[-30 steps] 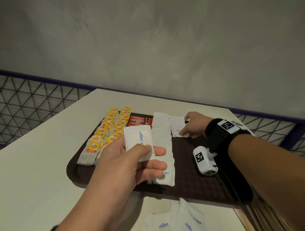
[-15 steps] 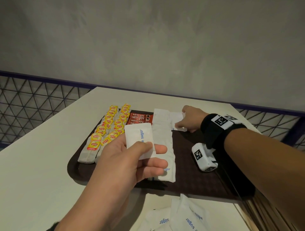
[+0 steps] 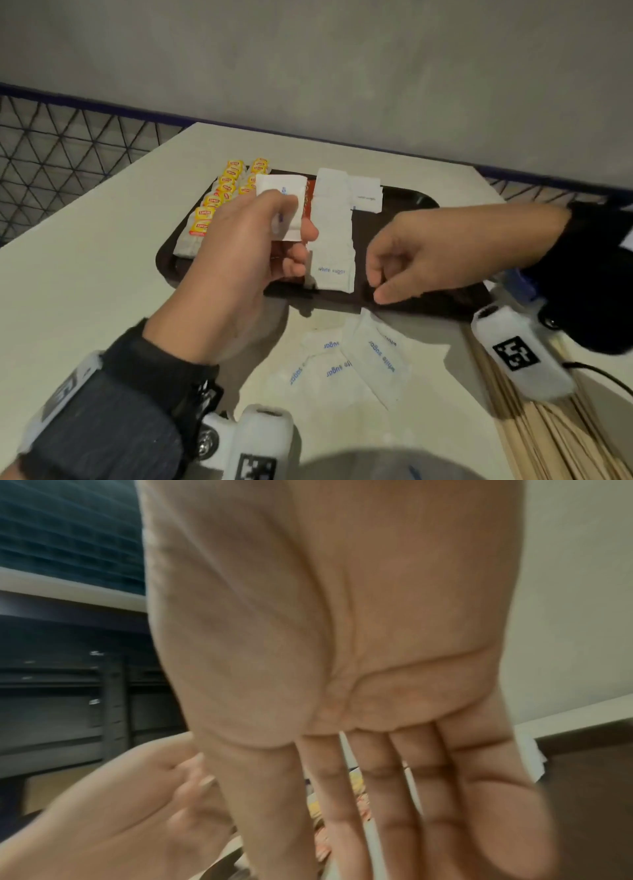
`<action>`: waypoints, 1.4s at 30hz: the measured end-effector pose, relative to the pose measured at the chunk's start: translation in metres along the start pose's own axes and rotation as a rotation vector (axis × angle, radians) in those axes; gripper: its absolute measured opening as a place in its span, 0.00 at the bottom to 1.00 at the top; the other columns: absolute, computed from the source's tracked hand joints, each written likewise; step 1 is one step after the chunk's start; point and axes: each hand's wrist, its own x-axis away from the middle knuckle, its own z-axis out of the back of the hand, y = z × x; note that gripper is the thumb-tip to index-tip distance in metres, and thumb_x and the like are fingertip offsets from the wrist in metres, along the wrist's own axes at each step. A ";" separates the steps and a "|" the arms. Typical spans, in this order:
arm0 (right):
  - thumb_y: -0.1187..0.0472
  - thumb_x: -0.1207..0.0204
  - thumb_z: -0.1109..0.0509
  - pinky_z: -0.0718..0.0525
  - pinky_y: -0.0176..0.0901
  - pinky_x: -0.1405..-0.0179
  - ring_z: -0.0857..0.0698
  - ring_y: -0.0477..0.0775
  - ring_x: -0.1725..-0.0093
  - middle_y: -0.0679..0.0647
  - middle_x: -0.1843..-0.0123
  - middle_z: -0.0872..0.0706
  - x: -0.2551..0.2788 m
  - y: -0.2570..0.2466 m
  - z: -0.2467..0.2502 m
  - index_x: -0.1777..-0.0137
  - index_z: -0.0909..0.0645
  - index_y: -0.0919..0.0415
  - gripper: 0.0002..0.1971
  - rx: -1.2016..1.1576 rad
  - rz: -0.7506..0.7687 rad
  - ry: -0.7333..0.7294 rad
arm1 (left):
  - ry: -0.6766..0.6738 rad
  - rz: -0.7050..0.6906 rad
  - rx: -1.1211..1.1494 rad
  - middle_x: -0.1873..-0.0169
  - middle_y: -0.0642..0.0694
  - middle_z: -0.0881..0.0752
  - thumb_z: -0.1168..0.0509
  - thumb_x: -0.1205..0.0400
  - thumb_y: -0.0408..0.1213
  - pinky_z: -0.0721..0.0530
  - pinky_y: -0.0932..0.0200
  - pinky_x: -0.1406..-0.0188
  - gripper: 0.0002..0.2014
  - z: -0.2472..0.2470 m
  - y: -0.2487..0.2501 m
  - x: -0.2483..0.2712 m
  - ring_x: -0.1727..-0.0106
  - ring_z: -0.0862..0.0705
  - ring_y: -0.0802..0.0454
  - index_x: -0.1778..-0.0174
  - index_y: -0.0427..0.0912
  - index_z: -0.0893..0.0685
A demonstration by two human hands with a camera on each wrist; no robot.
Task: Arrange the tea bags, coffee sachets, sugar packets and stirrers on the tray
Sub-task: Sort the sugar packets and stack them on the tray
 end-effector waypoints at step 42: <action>0.68 0.20 0.44 0.10 0.50 0.51 0.07 0.62 0.50 0.65 0.48 0.07 0.024 -0.017 -0.070 0.44 0.17 0.69 0.14 -2.219 0.206 0.674 | -0.042 0.037 -0.015 0.50 0.41 0.07 0.36 0.12 0.35 0.13 0.51 0.68 0.10 -0.017 -0.008 0.019 0.56 0.08 0.46 0.40 0.37 0.13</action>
